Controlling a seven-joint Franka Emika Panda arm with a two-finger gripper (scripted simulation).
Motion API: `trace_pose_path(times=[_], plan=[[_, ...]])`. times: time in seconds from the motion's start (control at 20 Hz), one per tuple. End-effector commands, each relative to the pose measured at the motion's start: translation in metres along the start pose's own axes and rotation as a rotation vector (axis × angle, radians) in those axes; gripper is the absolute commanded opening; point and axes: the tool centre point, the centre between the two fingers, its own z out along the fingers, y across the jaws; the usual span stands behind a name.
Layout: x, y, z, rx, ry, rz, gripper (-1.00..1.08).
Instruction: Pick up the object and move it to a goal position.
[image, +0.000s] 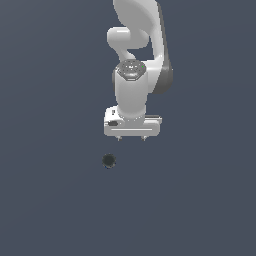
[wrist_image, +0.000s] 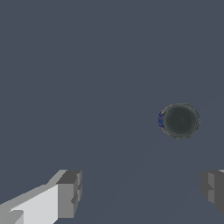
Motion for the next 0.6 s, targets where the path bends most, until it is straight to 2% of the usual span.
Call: trace_pose_path(times=[0.0,0.15,0.4,0.55], plan=[[0.000,0.000,0.000,0.000,0.000,0.000,1.00],[0.003,-0.001,-0.005,0.002,0.012,0.004,1.00],[0.014,-0.004,-0.027,0.011,0.062,0.020,1.00],[0.015,-0.004,-0.028,0.012,0.065,0.022,1.00]])
